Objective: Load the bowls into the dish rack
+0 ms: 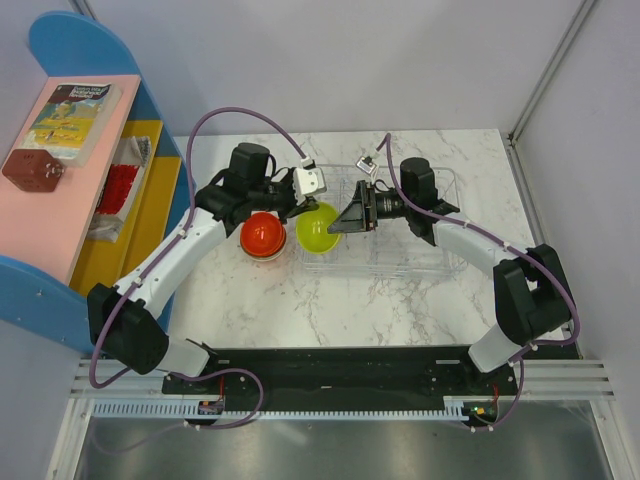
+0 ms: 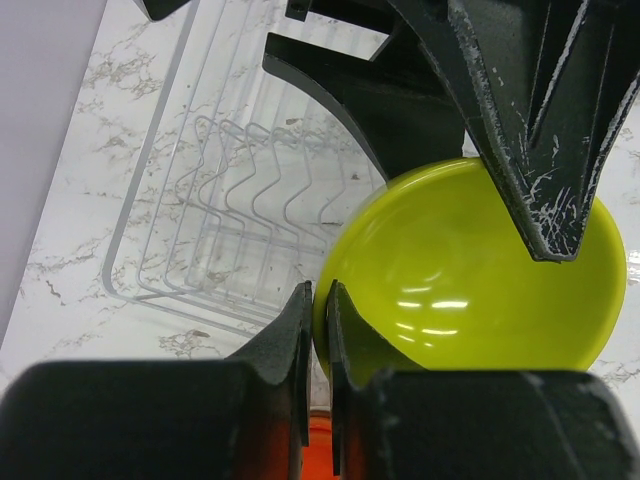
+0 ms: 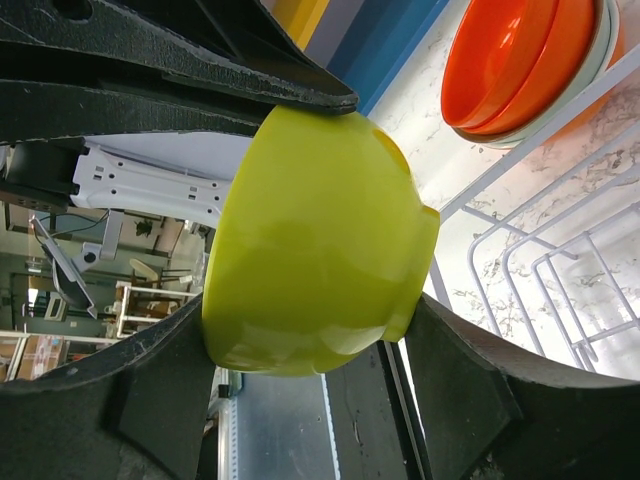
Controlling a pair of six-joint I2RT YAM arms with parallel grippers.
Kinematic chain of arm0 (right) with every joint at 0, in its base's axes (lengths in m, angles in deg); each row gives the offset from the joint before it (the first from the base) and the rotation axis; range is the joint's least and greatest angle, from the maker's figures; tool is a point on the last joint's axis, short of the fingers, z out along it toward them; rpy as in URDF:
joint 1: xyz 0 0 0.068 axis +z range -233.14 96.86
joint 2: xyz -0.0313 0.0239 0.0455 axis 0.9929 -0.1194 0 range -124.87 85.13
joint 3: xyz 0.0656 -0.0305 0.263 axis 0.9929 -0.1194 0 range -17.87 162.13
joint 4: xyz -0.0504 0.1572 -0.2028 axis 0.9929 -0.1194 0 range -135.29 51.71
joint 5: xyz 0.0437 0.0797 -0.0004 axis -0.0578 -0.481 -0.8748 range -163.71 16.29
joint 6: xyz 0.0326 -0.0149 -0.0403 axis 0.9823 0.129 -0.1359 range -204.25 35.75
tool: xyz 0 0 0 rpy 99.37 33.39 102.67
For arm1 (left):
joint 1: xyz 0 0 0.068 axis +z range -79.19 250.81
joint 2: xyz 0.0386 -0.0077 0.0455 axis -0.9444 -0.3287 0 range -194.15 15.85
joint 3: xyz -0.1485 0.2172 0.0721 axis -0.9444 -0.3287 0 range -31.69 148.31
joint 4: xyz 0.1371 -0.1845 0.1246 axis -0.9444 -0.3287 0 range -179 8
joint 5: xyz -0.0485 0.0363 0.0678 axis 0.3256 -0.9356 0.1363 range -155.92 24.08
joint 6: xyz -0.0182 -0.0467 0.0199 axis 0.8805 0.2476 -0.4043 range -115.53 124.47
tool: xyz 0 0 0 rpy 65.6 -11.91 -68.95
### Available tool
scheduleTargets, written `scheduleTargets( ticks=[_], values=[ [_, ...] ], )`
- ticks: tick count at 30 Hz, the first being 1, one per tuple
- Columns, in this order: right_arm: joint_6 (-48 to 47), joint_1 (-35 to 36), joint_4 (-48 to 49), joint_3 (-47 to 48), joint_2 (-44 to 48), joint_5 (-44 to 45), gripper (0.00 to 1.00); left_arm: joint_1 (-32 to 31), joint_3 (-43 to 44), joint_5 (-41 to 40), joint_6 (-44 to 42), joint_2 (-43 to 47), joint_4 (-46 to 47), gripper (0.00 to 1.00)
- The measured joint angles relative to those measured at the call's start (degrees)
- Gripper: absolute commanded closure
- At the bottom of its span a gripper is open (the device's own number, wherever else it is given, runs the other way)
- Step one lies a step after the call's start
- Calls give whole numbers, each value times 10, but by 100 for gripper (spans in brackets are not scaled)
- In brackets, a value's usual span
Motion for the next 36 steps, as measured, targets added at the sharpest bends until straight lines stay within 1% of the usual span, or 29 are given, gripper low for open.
scheduleTargets(
  ticks=[1,2,4,5,6,7,8,9,11,12,13,14,15,21,25,28,31,33,36],
  values=[
    [0,0,0,0,0,0,100,0,0,0,0,0,0,78],
    [0,0,0,0,0,1,100,0,0,0,0,0,0,74],
    [-2,0,0,0,0,2,100,0,0,-1,-1,0,3,74],
    [-3,2,0,0,0,2,100,-1,0,-2,-2,0,4,72],
    [-7,3,-1,0,0,2,100,-2,0,-2,-2,0,4,60],
    [-11,5,-3,0,0,5,100,-2,0,-2,-2,0,5,53],
    [-14,5,-5,0,0,5,100,-2,0,-2,-3,0,5,49],
    [-18,6,-8,0,0,6,100,-2,0,-3,-5,0,6,41],
    [-27,7,-14,0,0,9,100,-2,0,-4,-5,0,8,28],
    [-32,7,-19,0,0,11,100,-2,0,-6,-5,0,9,15],
    [-38,7,-25,0,0,14,100,-2,0,-8,-5,0,11,11],
    [-44,7,-31,0,0,17,100,-2,0,-12,-5,0,13,3],
    [-50,7,-38,0,0,21,100,-2,0,-17,-2,0,16,0],
    [-106,7,-96,3,1,57,100,21,-1,-30,33,0,43,0],
    [-180,7,-181,35,1,109,100,82,-1,-30,92,2,56,0],
    [-257,5,-265,89,1,163,100,149,-6,-25,138,14,60,0],
    [-330,0,-334,155,1,227,100,215,-45,-16,165,60,70,0],
    [-377,-2,-386,208,-1,269,100,247,-82,-10,172,103,71,0],
    [-468,-2,-471,310,-20,350,100,273,-125,-4,175,158,70,0]
  ],
)
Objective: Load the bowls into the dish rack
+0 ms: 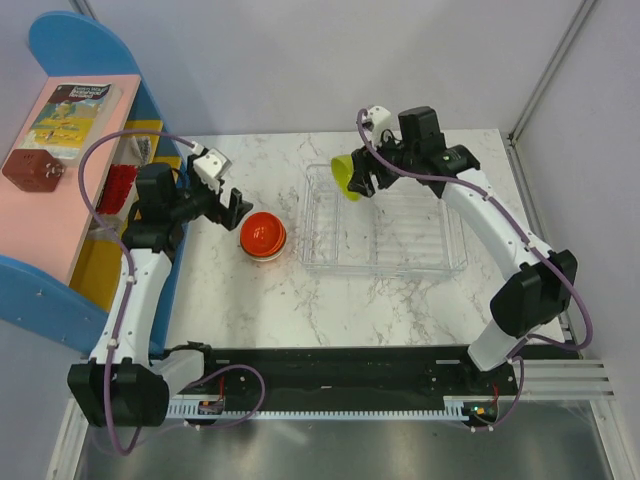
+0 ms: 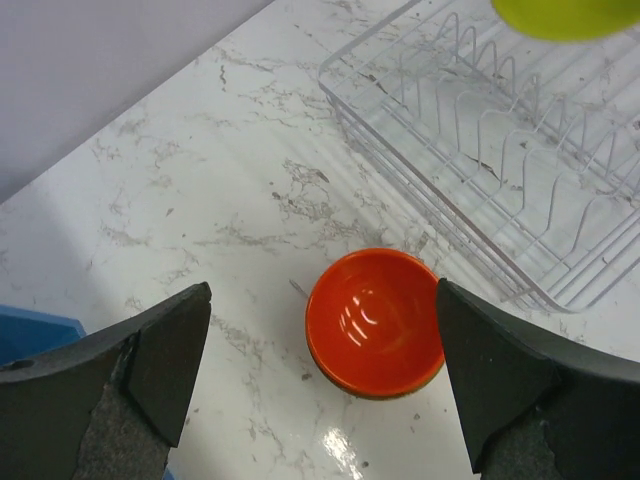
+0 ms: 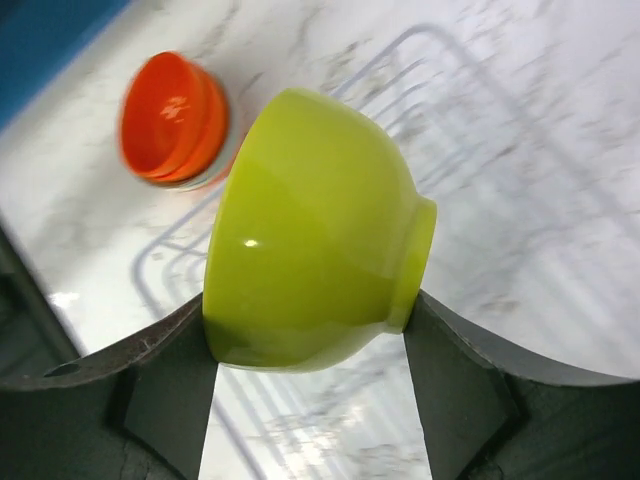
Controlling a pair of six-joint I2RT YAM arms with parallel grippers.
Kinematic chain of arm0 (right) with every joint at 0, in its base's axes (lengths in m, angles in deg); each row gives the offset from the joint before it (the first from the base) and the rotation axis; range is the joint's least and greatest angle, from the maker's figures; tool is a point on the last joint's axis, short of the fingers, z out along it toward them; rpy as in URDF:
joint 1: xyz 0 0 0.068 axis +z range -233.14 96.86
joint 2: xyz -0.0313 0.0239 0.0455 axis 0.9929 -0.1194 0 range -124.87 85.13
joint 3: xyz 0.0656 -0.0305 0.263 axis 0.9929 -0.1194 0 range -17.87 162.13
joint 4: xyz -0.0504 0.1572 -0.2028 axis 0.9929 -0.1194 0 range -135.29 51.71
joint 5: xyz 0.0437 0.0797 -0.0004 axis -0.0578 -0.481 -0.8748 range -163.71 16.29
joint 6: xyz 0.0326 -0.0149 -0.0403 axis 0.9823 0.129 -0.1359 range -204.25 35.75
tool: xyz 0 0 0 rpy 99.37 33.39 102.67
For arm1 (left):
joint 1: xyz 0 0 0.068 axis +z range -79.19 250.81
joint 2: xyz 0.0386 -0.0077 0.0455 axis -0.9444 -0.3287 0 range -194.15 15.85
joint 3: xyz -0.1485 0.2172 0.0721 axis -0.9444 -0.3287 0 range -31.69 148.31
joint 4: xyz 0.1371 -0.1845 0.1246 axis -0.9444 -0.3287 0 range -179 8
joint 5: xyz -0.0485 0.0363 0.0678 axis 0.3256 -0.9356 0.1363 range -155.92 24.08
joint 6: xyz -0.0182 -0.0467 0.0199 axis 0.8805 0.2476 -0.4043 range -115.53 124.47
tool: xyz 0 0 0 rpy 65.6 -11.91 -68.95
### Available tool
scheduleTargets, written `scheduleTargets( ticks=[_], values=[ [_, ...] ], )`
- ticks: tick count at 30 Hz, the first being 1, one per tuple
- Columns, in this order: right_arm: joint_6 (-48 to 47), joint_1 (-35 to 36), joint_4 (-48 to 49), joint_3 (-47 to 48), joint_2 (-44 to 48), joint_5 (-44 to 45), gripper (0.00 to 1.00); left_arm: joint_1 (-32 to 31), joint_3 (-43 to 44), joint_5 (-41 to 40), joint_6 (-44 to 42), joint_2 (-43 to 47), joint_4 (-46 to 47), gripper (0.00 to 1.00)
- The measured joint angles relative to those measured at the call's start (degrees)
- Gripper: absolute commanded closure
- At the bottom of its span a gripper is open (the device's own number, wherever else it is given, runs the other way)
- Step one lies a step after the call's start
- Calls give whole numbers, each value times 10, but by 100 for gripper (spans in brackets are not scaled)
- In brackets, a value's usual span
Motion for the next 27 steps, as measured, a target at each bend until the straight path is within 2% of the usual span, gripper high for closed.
scheduleTargets(
  ticks=[3,7,13,19,27],
  values=[
    [-83,1,-46,72,-21,92,100,18,-41,4,0,44,-3,0],
    [-186,3,-99,105,-40,186,100,30,-77,3,9,63,0,0],
    [-298,9,-156,130,-94,276,100,34,-112,3,24,66,7,0],
    [-367,36,-181,137,-136,346,100,42,-125,3,26,78,13,0],
    [-397,59,-180,156,-167,386,100,57,-134,5,26,84,15,0]
  ],
)
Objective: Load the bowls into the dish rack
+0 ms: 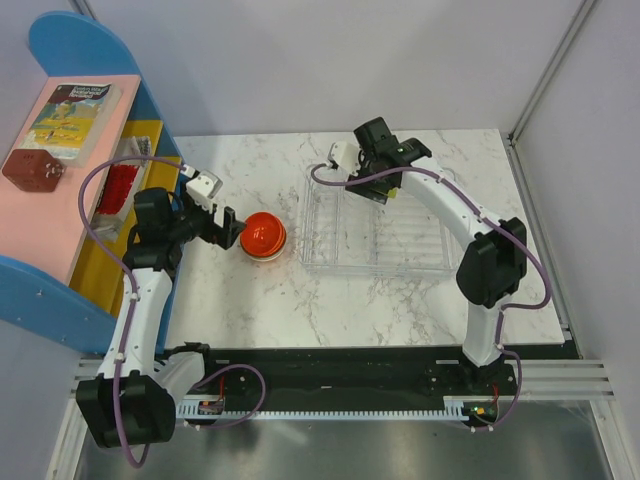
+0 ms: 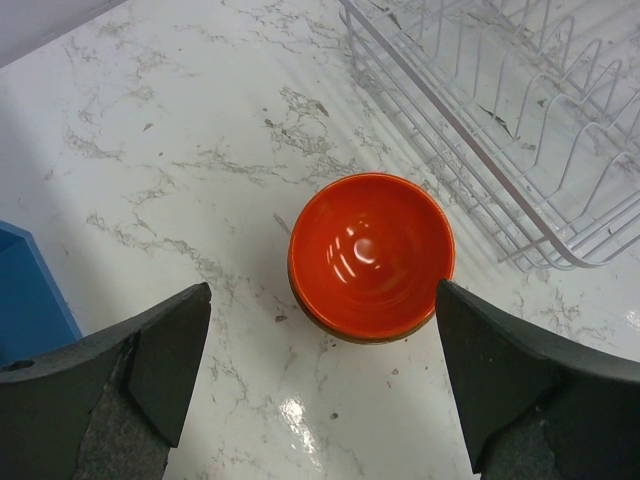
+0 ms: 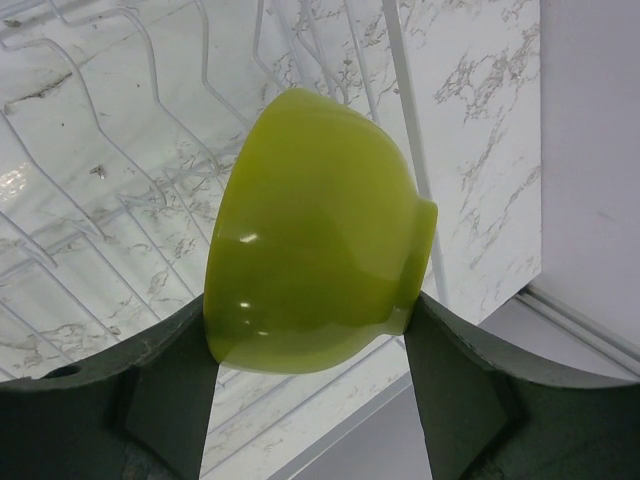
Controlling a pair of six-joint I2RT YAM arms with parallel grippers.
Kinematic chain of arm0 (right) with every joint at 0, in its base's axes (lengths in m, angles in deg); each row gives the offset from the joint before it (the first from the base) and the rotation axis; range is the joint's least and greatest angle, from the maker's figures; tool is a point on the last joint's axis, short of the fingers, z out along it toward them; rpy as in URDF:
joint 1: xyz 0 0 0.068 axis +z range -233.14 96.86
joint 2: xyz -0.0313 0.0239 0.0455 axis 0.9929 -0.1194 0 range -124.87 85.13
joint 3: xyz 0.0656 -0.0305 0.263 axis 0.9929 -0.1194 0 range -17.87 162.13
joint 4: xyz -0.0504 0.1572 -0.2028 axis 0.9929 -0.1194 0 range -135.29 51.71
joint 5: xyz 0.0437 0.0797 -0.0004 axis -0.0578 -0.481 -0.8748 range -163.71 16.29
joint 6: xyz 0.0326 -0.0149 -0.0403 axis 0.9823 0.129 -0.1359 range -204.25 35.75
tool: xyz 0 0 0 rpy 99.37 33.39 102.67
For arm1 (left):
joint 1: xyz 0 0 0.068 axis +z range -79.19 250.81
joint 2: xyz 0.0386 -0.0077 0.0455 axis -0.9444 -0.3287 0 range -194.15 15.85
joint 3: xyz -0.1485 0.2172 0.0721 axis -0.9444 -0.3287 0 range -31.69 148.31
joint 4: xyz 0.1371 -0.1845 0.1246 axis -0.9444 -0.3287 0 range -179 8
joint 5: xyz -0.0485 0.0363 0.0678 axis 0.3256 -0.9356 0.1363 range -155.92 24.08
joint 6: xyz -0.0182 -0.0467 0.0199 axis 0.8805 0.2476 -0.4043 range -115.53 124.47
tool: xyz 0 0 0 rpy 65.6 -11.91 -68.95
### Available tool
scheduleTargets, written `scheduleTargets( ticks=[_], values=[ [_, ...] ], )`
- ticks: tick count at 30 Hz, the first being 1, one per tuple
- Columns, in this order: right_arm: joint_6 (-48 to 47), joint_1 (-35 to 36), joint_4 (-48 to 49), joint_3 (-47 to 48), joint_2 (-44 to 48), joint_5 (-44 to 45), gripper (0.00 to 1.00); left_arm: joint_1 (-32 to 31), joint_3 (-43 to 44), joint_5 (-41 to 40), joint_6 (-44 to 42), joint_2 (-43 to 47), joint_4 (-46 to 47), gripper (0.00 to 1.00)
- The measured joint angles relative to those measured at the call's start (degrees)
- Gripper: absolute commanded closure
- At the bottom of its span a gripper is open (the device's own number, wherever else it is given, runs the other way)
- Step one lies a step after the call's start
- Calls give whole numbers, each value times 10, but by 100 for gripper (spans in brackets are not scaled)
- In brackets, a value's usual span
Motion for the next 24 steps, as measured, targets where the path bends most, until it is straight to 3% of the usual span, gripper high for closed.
scheduleTargets(
  ticks=[24],
  values=[
    [-38,42,26,14,-48,44,100,11,-8,19,1,0,6,0]
  ],
)
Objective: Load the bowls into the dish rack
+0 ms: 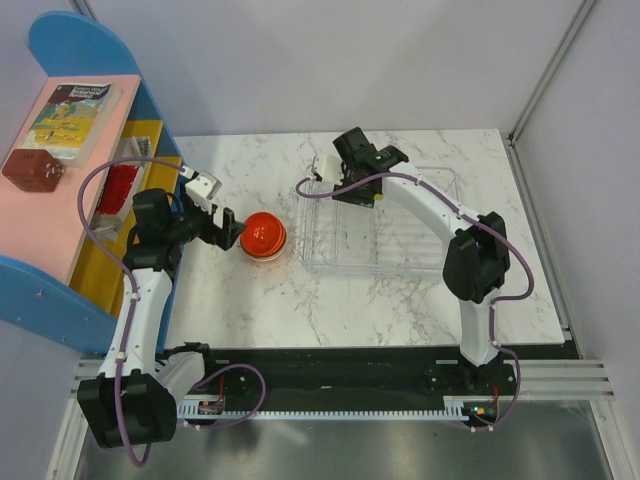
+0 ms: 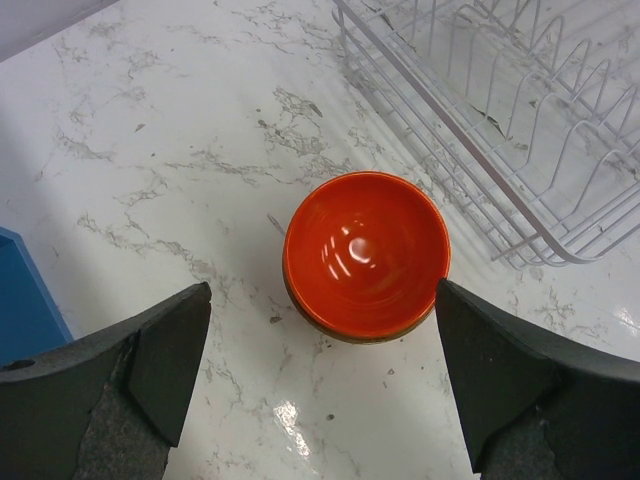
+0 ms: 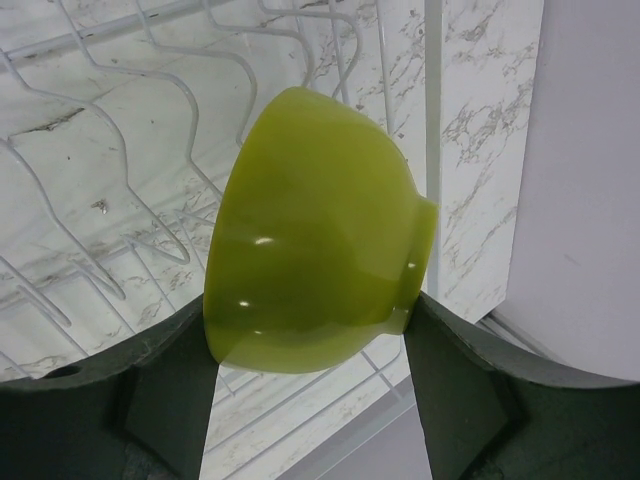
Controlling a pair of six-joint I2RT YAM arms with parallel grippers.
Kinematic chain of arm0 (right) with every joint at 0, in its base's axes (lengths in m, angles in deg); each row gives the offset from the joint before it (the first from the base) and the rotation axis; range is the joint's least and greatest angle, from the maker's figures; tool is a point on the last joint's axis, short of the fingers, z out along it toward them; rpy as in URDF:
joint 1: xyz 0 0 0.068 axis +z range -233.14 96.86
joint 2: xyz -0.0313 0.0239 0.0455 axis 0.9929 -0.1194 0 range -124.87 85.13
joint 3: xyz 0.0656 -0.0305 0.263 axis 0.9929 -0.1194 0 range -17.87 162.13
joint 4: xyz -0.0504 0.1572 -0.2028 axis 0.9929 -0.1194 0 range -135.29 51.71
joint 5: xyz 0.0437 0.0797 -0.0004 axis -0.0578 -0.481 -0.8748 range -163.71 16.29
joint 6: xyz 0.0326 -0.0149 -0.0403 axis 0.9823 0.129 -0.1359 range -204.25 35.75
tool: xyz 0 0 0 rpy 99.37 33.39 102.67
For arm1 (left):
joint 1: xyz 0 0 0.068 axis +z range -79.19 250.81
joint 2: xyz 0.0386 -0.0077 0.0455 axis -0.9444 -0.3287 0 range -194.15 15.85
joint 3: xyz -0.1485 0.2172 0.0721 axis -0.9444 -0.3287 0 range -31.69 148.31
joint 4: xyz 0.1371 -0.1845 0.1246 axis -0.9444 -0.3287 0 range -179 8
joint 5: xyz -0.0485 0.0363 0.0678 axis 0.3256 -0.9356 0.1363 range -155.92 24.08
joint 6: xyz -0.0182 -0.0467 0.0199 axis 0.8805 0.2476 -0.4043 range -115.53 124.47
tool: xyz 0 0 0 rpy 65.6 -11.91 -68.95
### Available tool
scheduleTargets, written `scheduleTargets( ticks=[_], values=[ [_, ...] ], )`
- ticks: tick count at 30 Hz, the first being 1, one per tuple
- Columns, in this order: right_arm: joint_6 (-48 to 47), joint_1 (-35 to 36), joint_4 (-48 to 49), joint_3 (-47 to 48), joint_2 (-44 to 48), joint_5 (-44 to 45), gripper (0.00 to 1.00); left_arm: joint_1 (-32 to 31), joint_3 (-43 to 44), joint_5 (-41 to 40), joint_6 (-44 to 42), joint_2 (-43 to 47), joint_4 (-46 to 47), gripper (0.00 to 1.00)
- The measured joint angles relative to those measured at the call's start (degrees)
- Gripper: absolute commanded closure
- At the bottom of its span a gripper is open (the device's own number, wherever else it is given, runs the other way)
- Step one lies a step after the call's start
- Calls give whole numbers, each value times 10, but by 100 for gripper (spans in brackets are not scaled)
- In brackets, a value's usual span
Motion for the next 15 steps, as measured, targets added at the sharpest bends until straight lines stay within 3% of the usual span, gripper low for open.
scheduleTargets(
  ticks=[15],
  values=[
    [-25,24,2,0,-28,13,100,4,-1,1,1,0,3,0]
  ],
)
